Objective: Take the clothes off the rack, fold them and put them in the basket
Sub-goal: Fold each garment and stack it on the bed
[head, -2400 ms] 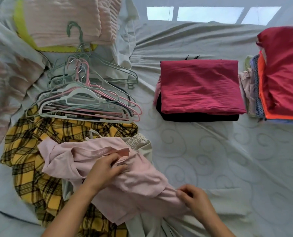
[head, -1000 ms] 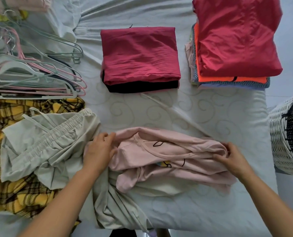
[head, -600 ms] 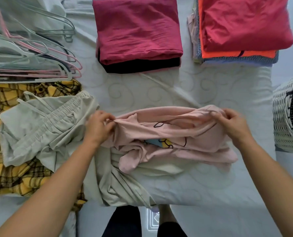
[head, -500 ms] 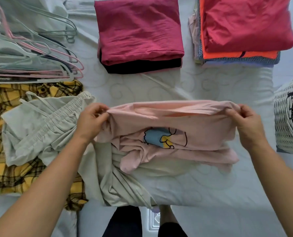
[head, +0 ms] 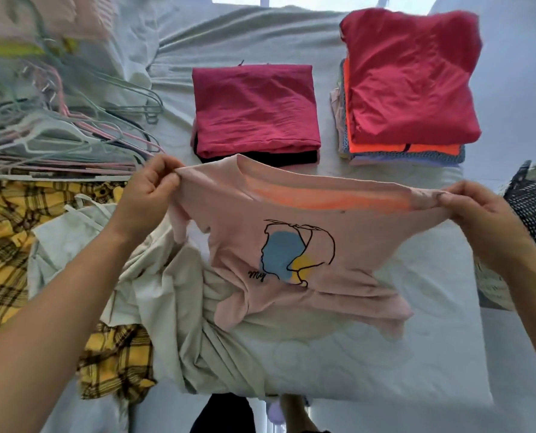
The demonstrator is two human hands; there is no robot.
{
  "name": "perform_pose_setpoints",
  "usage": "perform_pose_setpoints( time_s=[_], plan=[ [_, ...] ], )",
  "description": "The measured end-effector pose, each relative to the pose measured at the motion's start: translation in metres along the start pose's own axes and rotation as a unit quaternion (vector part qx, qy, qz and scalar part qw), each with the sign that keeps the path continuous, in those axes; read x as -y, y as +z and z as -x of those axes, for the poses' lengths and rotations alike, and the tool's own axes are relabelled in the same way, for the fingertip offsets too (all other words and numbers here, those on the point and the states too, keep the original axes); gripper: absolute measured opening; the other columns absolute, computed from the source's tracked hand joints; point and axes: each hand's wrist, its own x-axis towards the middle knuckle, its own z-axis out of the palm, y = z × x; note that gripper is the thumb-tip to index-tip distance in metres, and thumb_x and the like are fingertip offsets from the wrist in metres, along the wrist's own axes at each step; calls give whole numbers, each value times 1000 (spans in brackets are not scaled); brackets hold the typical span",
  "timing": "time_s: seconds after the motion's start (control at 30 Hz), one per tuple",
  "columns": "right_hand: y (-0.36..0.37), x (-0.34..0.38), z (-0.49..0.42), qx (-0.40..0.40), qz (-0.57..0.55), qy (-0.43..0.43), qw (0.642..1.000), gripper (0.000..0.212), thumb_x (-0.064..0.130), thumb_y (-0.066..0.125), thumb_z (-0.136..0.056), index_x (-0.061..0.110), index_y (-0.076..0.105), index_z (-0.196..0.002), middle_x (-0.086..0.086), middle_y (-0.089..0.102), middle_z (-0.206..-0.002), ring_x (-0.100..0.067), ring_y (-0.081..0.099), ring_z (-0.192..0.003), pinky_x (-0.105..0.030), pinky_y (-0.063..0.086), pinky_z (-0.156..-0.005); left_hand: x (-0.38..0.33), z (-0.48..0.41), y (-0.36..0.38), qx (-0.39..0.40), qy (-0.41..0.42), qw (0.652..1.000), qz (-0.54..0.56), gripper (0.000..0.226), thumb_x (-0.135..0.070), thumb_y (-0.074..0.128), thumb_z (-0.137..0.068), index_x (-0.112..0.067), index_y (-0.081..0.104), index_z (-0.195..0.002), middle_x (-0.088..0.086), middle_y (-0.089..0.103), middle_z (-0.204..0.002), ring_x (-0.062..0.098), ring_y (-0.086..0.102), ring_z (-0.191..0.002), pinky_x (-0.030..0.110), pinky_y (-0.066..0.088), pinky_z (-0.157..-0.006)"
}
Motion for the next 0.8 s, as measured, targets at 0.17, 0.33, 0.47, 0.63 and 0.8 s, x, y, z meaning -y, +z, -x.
perform_pose_setpoints(
  time_s=[0.17, 0.33, 0.47, 0.63, 0.8],
  plan=[
    [-8, 30, 16, 13, 82, -40, 996, 24, 11, 50, -94, 22, 56, -73, 15, 54, -56, 3, 45, -51, -7, 35, -48, -50, 16, -17, -1, -2, 1000, 21, 14, -20, 41, -72, -23, 53, -79, -1, 49, -75, -3, 45, -61, 13, 37, -57],
    [-30, 82, 48, 80, 89, -36, 992, 49, 68, 75, -50, 24, 72, -70, 9, 62, -62, 2, 53, -57, -7, 40, -53, -90, 43, -41, 58, -16, 998, 36, 20, -14, 46, -74, -27, 61, -74, 0, 53, -75, 0, 48, -61, 12, 39, -54],
    [-51, 125, 61, 22, 6, -77, 997, 35, 55, 79, -52, 25, 70, -68, 13, 64, -67, 3, 58, -65, -7, 47, -64, -119, 55, -61, 43, 5, 998, 49, 36, 6, 46, -83, -23, 61, -68, -4, 55, -65, -1, 46, -52, 11, 38, -48],
    [-52, 172, 64, 17, 75, -133, 988, 24, 41, 67, -72, 21, 55, -68, 10, 51, -61, -1, 47, -54, -10, 38, -49, -158, 51, -66, 72, -48, 989, 117, 22, -3, 47, -80, -18, 58, -69, -4, 51, -57, 7, 43, -51, 15, 33, -42],
    [-61, 209, 45, -30, 121, -161, 979, 16, 30, 70, -78, 20, 59, -72, 0, 54, -72, -14, 49, -68, -17, 42, -52, -191, 26, -88, 86, 18, 996, 12, 18, -6, 66, -83, -20, 62, -73, -10, 60, -63, 1, 53, -58, 12, 43, -54]
  ],
)
